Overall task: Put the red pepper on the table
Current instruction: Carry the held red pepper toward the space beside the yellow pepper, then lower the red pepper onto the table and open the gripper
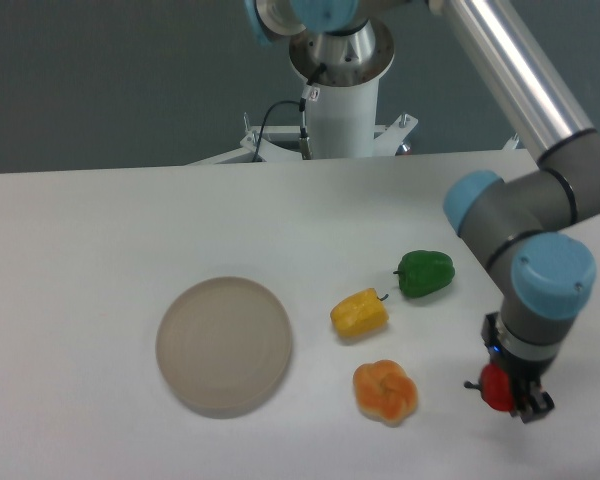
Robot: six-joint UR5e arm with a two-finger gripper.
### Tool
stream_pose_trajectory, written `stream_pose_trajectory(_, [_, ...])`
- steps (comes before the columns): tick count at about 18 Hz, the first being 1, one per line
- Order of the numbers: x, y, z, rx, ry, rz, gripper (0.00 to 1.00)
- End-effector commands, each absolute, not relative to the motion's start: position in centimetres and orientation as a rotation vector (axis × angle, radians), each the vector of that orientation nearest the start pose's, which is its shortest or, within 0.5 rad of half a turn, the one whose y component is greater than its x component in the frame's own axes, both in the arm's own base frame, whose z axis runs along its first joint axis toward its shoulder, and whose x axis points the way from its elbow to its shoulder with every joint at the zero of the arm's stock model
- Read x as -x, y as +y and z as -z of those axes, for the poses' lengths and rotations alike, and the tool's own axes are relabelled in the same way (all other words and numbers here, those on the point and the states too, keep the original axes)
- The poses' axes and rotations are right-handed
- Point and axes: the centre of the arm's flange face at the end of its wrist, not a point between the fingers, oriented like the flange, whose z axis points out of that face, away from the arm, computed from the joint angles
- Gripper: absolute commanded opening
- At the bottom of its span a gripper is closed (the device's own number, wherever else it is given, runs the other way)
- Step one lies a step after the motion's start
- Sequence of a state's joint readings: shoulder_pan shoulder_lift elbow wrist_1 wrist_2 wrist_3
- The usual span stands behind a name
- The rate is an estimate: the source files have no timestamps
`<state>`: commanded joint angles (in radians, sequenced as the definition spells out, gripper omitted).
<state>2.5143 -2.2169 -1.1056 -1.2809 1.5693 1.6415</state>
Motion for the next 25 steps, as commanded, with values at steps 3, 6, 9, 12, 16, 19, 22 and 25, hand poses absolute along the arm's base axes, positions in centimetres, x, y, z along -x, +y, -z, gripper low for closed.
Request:
stream_pose_trajectory(3, [49.0, 54.1, -35.2, 2.927, 1.013, -0.116, 0.39])
stream_pose_trajectory(6, [46.2, 53.2, -34.8, 2.933, 1.013, -0.070, 0.39])
stream_pose_trajectory(9, [45.8, 53.7, -34.0, 2.941, 1.005, -0.058, 0.39])
stream_pose_trajectory(12, [47.1, 53.2, -33.2, 2.948, 1.004, -0.056, 0.39])
stream_pose_trajectory(16, [50.3, 52.7, -31.2, 2.965, 0.962, -0.046, 0.39])
stream_pose_trajectory(19, [52.9, 52.5, -29.3, 2.961, 0.927, -0.084, 0.39])
stream_pose_trajectory(22, [53.8, 52.8, -27.7, 2.970, 0.897, -0.061, 0.39])
stream_pose_trajectory(25, [54.5, 52.7, -26.4, 2.963, 0.817, -0.018, 0.39])
